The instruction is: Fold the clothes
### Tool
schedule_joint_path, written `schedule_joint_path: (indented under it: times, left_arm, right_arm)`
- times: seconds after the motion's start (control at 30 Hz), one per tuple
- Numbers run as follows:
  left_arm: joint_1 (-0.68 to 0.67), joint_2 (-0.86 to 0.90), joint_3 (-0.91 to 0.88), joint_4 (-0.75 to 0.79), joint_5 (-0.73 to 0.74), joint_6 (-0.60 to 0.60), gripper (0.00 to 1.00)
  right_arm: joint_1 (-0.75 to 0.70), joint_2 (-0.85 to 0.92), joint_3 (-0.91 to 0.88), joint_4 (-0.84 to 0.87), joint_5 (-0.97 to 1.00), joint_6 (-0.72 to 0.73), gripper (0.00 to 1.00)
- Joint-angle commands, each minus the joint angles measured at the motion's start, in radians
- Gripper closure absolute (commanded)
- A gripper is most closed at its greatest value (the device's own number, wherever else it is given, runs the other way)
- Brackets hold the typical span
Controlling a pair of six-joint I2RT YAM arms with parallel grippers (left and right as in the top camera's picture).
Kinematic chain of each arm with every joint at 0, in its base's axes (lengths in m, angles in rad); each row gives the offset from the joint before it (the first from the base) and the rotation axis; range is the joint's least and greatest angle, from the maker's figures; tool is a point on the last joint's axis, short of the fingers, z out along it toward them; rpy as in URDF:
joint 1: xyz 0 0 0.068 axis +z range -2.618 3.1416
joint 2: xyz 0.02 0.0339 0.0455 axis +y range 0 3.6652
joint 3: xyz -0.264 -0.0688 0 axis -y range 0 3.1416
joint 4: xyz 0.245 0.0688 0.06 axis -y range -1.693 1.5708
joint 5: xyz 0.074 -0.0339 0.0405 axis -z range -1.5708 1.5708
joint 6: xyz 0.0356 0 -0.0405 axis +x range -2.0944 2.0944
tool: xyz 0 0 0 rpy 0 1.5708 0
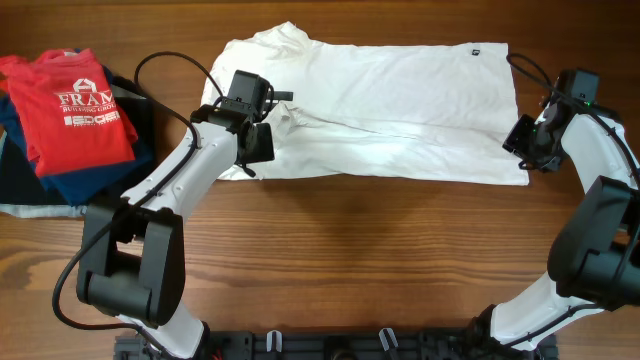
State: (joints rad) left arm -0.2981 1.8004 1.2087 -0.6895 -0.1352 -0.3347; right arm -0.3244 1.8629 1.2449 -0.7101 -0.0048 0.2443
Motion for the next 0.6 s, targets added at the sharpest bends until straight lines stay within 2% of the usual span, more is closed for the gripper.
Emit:
schedule_joint_path:
  times: [0.0, 0.33, 0.4, 0.47, 0.5, 0.57]
  left_arm:
    - [0.004, -0.014, -0.012, 0.000, -0.011, -0.018, 0.43]
    - [0.004, -0.014, -0.012, 0.000, -0.012, -0.018, 0.43]
    - [0.004, -0.014, -0.012, 0.000, -0.012, -0.018, 0.43]
    - [0.004, -0.014, -0.012, 0.000, -0.012, -0.018, 0.43]
    - [0.004, -0.014, -0.012, 0.000, -0.012, -0.018, 0.43]
    - [0.004, -0.014, -0.012, 0.000, -0.012, -0.018, 0.43]
  right_arm:
    - [0.002, 0.020, -0.037, 0.021, -0.023, -0.010, 0.60]
    - [0.003, 0.058, -0.066, 0.113, -0.020, -0.007, 0.61]
    - [0.003, 0.060, -0.066, 0.120, -0.020, -0.005, 0.72]
    - [0.002, 0.060, -0.066, 0.129, -0.020, -0.006, 0.91]
    - [0.003, 0.060, -0.066, 0.134, -0.020, -0.006, 0.96]
    - [0.003, 0.060, -0.066, 0.143, -0.021, 0.001, 0.96]
